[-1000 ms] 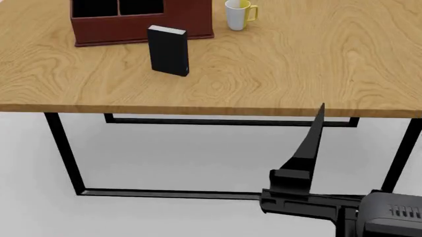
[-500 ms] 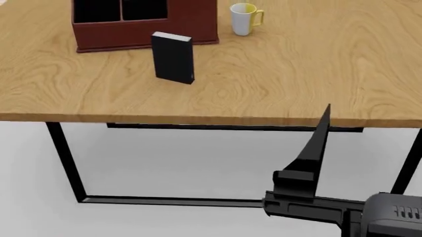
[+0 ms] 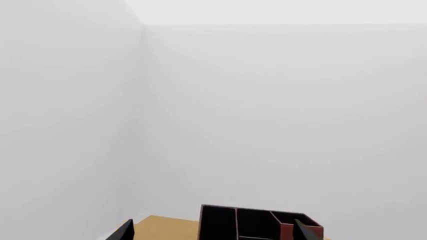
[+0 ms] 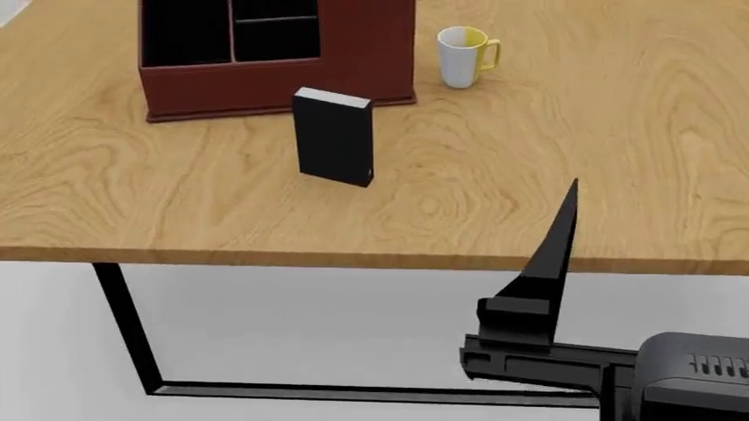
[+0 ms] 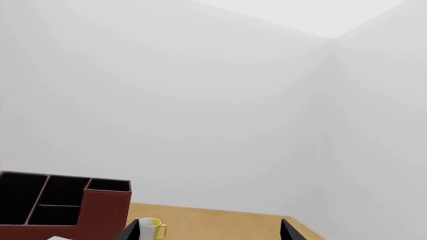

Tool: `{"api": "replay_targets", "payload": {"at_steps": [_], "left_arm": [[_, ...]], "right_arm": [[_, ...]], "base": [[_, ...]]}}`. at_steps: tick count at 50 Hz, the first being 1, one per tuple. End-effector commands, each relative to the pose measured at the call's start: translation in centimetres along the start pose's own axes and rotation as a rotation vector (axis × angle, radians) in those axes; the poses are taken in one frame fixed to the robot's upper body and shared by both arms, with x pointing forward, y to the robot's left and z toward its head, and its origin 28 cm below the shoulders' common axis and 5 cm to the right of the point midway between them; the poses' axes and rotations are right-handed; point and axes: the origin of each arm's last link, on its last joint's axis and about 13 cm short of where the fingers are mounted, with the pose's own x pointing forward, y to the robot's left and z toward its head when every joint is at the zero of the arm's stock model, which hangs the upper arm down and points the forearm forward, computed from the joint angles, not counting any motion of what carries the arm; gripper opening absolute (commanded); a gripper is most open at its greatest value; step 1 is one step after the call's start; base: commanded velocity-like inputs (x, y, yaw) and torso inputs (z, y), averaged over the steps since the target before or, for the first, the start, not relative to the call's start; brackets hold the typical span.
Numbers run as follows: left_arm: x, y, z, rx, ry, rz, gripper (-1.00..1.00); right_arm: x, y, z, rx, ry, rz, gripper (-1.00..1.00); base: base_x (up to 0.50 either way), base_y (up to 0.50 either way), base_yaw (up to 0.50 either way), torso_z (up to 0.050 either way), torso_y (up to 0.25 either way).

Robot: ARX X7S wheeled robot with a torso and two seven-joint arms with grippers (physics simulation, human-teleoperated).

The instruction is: Pick up the book and place it in the front compartment of the caddy.

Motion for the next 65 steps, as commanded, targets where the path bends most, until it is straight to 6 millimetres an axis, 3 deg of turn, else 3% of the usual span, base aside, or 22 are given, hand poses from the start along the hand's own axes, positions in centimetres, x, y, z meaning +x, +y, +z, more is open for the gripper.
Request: {"api": "replay_targets", "payload": {"at_steps": [1, 37, 65], "left_arm": [[0.0, -0.01, 0.03, 0.0, -0.001, 0.0, 1.0], [-0.05, -0.08, -0.09, 0.002, 0.006, -0.004, 1.0], [0.45, -0.43, -0.09, 0.001, 0.007, -0.02, 1.0]], "right_arm": [[-0.05, -0.04, 0.02, -0.002, 0.001, 0.002, 1.0], [0.03, 0.14, -0.34, 0.005, 0.009, -0.006, 1.0], [0.35, 0.15, -0.62, 0.018, 0.016, 0.0, 1.0]], "base": [[0.31, 0.18, 0.0, 0.0, 0.0], [0.31, 0.25, 0.0, 0.0, 0.001], [0.31, 0.07, 0.0, 0.0, 0.001]]}}
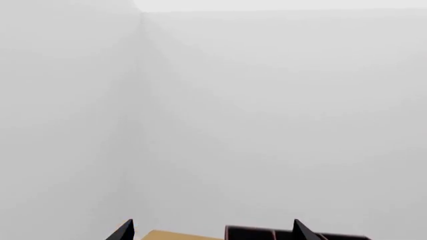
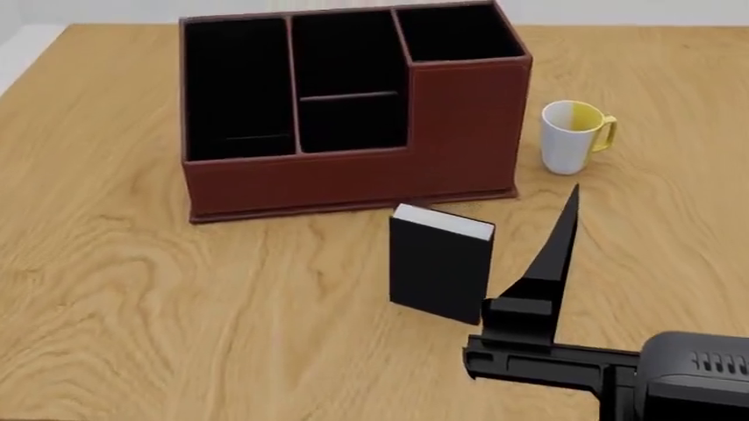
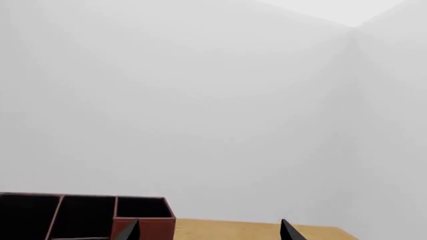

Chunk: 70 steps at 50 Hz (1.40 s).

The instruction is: Pick up the book and place it in the front compartment of the caddy.

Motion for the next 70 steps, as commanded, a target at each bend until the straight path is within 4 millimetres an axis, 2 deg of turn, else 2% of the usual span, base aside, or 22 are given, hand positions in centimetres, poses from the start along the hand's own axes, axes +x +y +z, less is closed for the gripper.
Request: {"api": "replay_targets", "payload": {"at_steps": [1, 36, 70], "left_arm": [[0.2, -0.15, 0.05, 0.0, -0.001, -0.007, 1.0], [0.23, -0.16, -0.16, -0.007, 0.001, -0.011, 1.0], [0.09, -0.16, -0.34, -0.011, 0.004, -0.009, 1.0]], "right_arm": [[0.35, 0.15, -0.09, 0.001, 0.001, 0.006, 1.0], [0.27, 0.0, -0.08, -0.001, 0.002, 0.004, 1.0], [-0.08, -0.24, -0.18, 0.003, 0.007, -0.01, 1.0]], "base": [[0.31, 0.05, 0.0, 0.0, 0.0], [0.37, 0.16, 0.0, 0.0, 0.001], [0.38, 0.01, 0.0, 0.0, 0.002]]}}
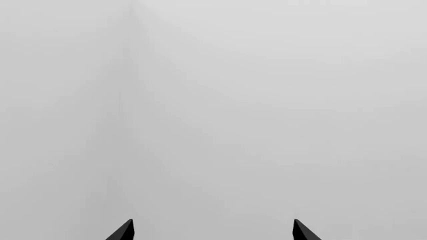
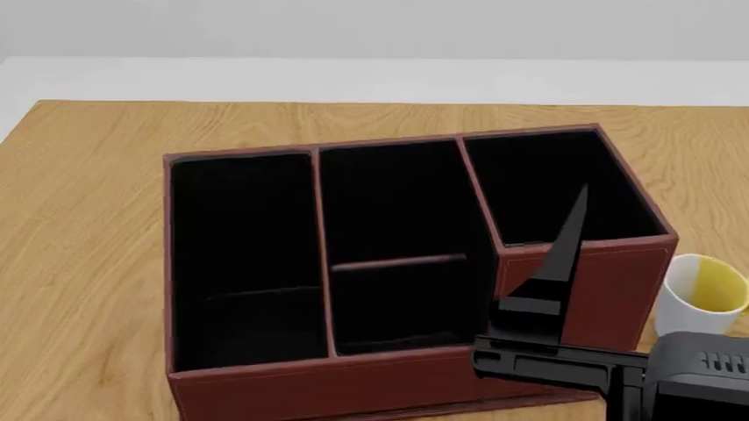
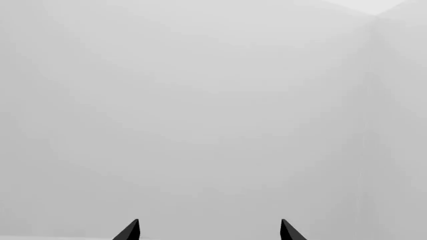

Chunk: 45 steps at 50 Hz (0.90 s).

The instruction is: Pick up the book and place it in the front compartment of the caddy.

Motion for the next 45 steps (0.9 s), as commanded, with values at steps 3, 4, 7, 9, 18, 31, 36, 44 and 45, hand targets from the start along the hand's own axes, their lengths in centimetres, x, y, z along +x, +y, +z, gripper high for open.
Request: {"api": "replay_targets", "payload": {"at_steps": [3, 4, 7, 9, 18, 31, 36, 44, 45], "left_arm": [[0.1, -0.1, -0.1, -0.002, 0.001, 0.0, 1.0], [0.1, -0.1, -0.1, -0.001, 0.002, -0.001, 1.0], [0.1, -0.1, -0.1, -0.002, 0.001, -0.001, 1.0], [0.1, -0.1, -0.1, -0.002, 0.001, 0.0, 1.0], [0.0, 0.0, 0.0, -0.003, -0.002, 0.002, 1.0], [0.2, 0.2, 0.7, 0.0, -0.019, 0.002, 1.0], [0.3, 0.4, 0.8, 0.003, -0.025, 0.008, 1.0], [0.5, 0.4, 1.1, 0.0, -0.039, 0.006, 1.0], [0.6, 0.4, 1.2, -0.005, -0.042, 0.005, 1.0]], "right_arm": [[-0.1, -0.1, 0.0, 0.0, 0.002, 0.0, 1.0], [-0.1, 0.0, 0.0, 0.0, 0.002, 0.0, 1.0], [-0.1, 0.0, -0.1, -0.001, 0.003, 0.0, 1.0], [-0.1, 0.0, -0.1, -0.001, 0.005, 0.0, 1.0], [0.0, 0.0, 0.2, 0.004, -0.01, -0.009, 1.0], [1.9, -1.8, 4.4, -0.11, 0.092, 0.151, 1.0], [2.9, -3.6, 7.6, -0.178, 0.176, 0.266, 1.0], [4.6, -5.7, 11.5, -0.233, 0.333, 0.444, 1.0], [4.9, -6.0, 12.3, -0.237, 0.341, 0.465, 1.0]], "base": [[0.38, 0.0, 0.0, 0.0, 0.0], [0.38, 0.0, 0.0, 0.0, 0.0], [0.38, 0.0, 0.0, 0.0, 0.003], [0.38, 0.0, 0.0, 0.0, 0.0], [0.09, 0.0, 0.0, 0.0, 0.001], [0.0, 0.0, 0.0, 0.0, 0.0], [0.0, 0.0, 0.0, 0.0, 0.0], [0.0, 0.0, 0.0, 0.0, 0.0], [0.0, 0.0, 0.0, 0.0, 0.0]]}}
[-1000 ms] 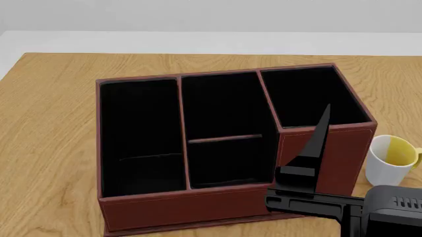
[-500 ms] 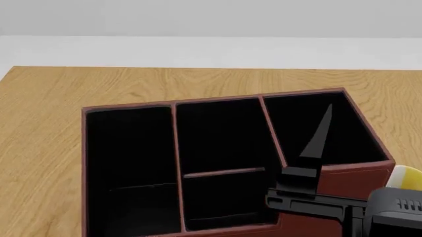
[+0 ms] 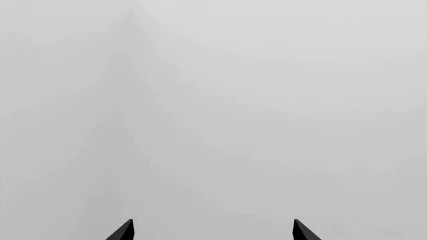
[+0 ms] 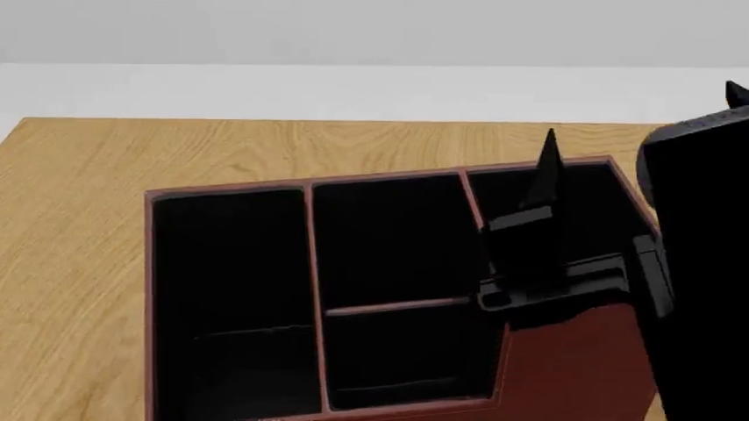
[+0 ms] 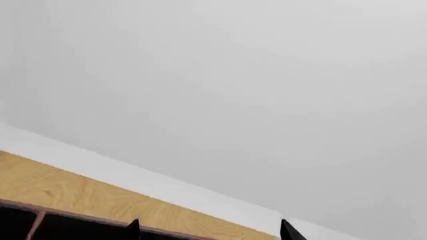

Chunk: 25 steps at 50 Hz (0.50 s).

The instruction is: Pick up the book and place it in the front compartment of the caddy.

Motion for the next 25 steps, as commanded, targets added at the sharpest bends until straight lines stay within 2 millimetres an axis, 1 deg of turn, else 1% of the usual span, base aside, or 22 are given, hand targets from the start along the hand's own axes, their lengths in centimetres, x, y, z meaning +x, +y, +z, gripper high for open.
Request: {"api": "replay_targets", "payload": {"at_steps": [1, 2, 3, 5, 7, 8, 9, 12, 16, 18, 22, 25], "left_arm": [[0.3, 0.1, 0.4, -0.007, -0.018, -0.002, 1.0], [0.3, 0.0, 0.4, -0.009, -0.021, -0.004, 1.0], [0.3, 0.0, 0.4, -0.011, -0.022, -0.005, 1.0], [0.3, 0.0, 0.5, -0.011, -0.023, -0.005, 1.0], [0.3, 0.0, 0.6, -0.011, -0.023, -0.005, 1.0], [0.4, 0.0, 0.7, -0.009, -0.023, -0.008, 1.0], [0.4, 0.0, 0.7, -0.007, -0.024, -0.009, 1.0], [0.4, 0.0, 0.9, -0.004, -0.031, -0.009, 1.0], [0.6, 0.0, 1.1, -0.005, -0.039, -0.004, 1.0], [0.7, -0.1, 1.1, -0.004, -0.042, -0.003, 1.0], [0.9, -0.2, 1.0, -0.007, -0.045, -0.002, 1.0], [0.9, -0.2, 0.9, -0.007, -0.046, -0.003, 1.0]], "right_arm": [[-0.8, -4.2, 5.7, -0.092, 0.159, 0.239, 1.0], [-0.3, -4.2, 6.4, -0.117, 0.168, 0.271, 1.0], [0.0, -4.3, 6.8, -0.099, 0.172, 0.283, 1.0], [0.9, -3.9, 7.6, -0.115, 0.209, 0.379, 1.0], [1.8, -3.6, 8.0, -0.149, 0.274, 0.421, 1.0], [2.6, -3.4, 8.3, -0.191, 0.338, 0.458, 1.0], [2.6, -3.3, 8.3, -0.198, 0.348, 0.464, 1.0], [3.4, -3.2, 9.3, -0.231, 0.439, 0.567, 1.0], [3.8, -2.9, 9.8, -0.32, 0.537, 0.689, 1.0], [3.1, -3.4, 10.2, -0.335, 0.581, 0.745, 1.0], [2.7, -4.1, 10.7, -0.378, 0.631, 0.792, 1.0], [3.0, -4.4, 10.8, -0.405, 0.684, 0.818, 1.0]], "base": [[0.0, 0.0, 0.0, 0.0, 0.0], [0.0, 0.0, 0.0, 0.0, 0.0], [0.0, 0.0, 0.0, 0.0, 0.0], [0.0, 0.0, 0.0, 0.0, 0.0], [0.0, 0.0, 0.0, 0.0, 0.0], [0.0, 0.0, 0.0, 0.0, 0.0], [0.0, 0.0, 0.0, 0.0, 0.0], [0.0, 0.0, 0.0, 0.0, 0.0], [0.0, 0.0, 0.0, 0.0, 0.0], [0.0, 0.0, 0.0, 0.0, 0.0], [0.0, 0.0, 0.0, 0.0, 0.0], [0.0, 0.0, 0.0, 0.0, 0.0]]}}
